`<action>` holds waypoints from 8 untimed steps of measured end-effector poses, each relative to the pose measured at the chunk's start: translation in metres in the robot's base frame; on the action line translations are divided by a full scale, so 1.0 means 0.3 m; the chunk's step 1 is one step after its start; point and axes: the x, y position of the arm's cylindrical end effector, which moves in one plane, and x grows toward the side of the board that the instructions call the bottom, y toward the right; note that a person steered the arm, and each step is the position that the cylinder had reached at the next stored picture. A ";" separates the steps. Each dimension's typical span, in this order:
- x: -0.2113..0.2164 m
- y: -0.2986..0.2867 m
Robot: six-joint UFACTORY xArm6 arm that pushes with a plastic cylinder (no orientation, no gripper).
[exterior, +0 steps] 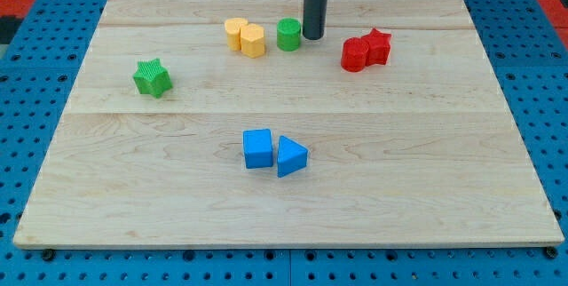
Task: Move the green circle towards the top left of the yellow heart
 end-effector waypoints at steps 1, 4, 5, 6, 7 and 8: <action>-0.063 -0.090; -0.013 -0.027; 0.016 -0.080; -0.062 -0.189; -0.124 -0.320; -0.229 -0.447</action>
